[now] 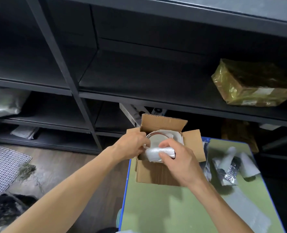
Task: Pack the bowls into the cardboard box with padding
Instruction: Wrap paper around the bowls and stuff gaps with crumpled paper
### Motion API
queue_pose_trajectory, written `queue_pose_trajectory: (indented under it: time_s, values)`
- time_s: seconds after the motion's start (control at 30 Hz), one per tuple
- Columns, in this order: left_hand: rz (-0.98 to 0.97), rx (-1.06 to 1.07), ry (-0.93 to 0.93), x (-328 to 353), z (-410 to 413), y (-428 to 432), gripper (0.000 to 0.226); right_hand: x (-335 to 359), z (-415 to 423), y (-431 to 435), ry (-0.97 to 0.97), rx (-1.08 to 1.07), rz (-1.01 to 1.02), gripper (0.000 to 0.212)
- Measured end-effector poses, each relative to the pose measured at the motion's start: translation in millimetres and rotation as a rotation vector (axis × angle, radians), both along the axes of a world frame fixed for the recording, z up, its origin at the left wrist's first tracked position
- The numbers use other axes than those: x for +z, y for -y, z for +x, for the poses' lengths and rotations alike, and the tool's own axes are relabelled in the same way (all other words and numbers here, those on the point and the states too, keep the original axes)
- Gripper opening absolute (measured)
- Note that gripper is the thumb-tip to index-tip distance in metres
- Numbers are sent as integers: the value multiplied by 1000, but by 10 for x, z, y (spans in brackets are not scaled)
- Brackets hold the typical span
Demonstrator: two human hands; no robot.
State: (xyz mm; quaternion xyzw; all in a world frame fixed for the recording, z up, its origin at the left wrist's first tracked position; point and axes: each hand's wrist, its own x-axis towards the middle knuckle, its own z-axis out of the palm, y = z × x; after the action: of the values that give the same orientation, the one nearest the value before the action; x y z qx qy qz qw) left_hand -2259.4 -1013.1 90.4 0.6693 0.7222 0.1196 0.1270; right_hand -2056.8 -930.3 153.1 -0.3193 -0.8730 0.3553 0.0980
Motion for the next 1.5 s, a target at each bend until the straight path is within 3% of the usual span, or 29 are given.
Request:
queue_pose_trajectory:
  time_s: [0.23, 0.43, 0.57, 0.73, 1.07, 1.2, 1.3, 1.5]
  values:
    - [-12, 38, 222, 94, -41, 35, 17, -277, -146, 198, 49, 130, 189, 22]
    - [-26, 34, 199, 118, -41, -8, 24, -256, -173, 71, 188, 240, 175, 18]
    - [-33, 128, 265, 46, -12, 35, 26, -257, -427, 110, 324, 337, 304, 16]
    - [26, 241, 356, 27, 64, 113, 31, -364, -513, 295, 272, 317, 376, 17]
    - [66, 254, 410, -1, 66, 123, 27, -545, -569, 322, 277, 184, 220, 23]
    - [71, 243, 415, -13, 72, 118, 22, -574, -418, 440, 167, 178, 374, 27]
    - [86, 229, 423, -11, 76, 131, 21, -585, -356, 445, 48, 97, 377, 22]
    - [82, 263, 422, -43, 85, 145, 19, -768, -283, 416, 97, 120, 429, 21]
